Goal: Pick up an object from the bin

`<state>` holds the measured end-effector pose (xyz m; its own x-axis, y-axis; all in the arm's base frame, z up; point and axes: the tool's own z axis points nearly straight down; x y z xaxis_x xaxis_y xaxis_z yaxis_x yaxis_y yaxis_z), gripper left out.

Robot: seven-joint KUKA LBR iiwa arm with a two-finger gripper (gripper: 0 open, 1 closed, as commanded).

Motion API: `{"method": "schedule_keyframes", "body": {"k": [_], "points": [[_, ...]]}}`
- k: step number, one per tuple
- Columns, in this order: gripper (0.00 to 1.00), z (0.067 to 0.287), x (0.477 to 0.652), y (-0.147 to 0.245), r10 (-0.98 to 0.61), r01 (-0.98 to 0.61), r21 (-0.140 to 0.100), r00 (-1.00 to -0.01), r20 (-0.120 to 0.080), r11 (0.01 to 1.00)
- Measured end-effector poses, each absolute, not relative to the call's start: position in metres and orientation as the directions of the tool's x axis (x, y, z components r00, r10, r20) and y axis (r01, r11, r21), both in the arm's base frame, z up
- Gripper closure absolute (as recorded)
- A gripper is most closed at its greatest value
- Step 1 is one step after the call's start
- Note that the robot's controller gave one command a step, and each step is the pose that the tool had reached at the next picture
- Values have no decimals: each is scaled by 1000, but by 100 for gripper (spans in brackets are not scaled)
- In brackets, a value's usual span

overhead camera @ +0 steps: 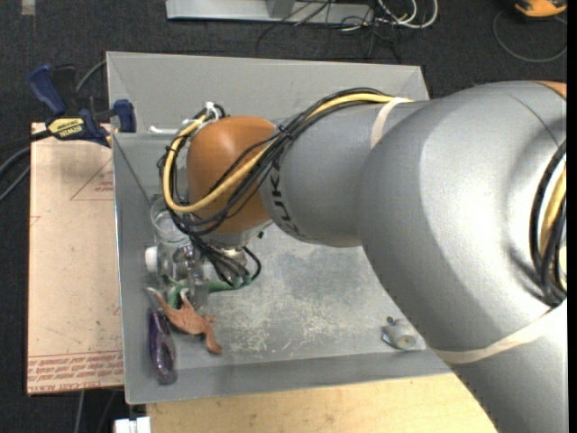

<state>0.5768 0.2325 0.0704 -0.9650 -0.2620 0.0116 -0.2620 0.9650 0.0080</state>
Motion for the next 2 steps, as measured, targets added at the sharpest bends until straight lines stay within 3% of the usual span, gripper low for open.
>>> {"method": "schedule_keyframes", "body": {"k": [1,2], "points": [[100,77,574,231,-259,-259,9,-966,10,966],[100,70,576,233,-260,-260,9,-966,11,966]]}}
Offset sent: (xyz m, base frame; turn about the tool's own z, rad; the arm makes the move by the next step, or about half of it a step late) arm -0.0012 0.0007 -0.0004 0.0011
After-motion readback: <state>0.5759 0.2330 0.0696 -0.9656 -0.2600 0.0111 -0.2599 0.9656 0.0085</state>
